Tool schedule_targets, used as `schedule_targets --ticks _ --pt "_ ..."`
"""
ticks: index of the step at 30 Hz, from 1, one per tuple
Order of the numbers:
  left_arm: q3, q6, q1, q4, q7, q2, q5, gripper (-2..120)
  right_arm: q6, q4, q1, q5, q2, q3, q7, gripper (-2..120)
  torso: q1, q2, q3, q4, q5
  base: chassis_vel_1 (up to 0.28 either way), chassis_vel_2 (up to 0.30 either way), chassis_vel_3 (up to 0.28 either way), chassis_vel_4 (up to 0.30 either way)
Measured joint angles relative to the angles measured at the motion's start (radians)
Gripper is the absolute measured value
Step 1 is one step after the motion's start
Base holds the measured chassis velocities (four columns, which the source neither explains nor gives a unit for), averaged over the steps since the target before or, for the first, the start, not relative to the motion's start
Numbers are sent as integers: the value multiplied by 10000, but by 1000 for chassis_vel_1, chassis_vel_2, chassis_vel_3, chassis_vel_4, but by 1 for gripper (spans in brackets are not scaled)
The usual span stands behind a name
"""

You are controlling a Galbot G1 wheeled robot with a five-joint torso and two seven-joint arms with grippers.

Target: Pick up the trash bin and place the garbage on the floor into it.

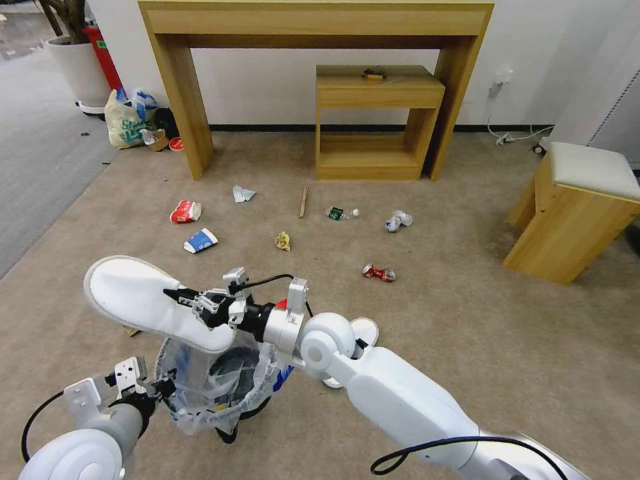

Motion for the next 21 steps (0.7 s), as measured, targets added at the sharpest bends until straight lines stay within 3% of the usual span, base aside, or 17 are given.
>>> schedule_targets --ticks 15,21 --pt "229 1 2 -132 -181 -26 25 0 140 -686 -45 -465 221 -228 -53 4 0 0 0 1 0 0 0 0 0" --pt "177 0 -13 -128 -181 -15 24 0 30 -548 -99 -541 89 -244 15 22 0 0 0 0 0 0 0 0 0"
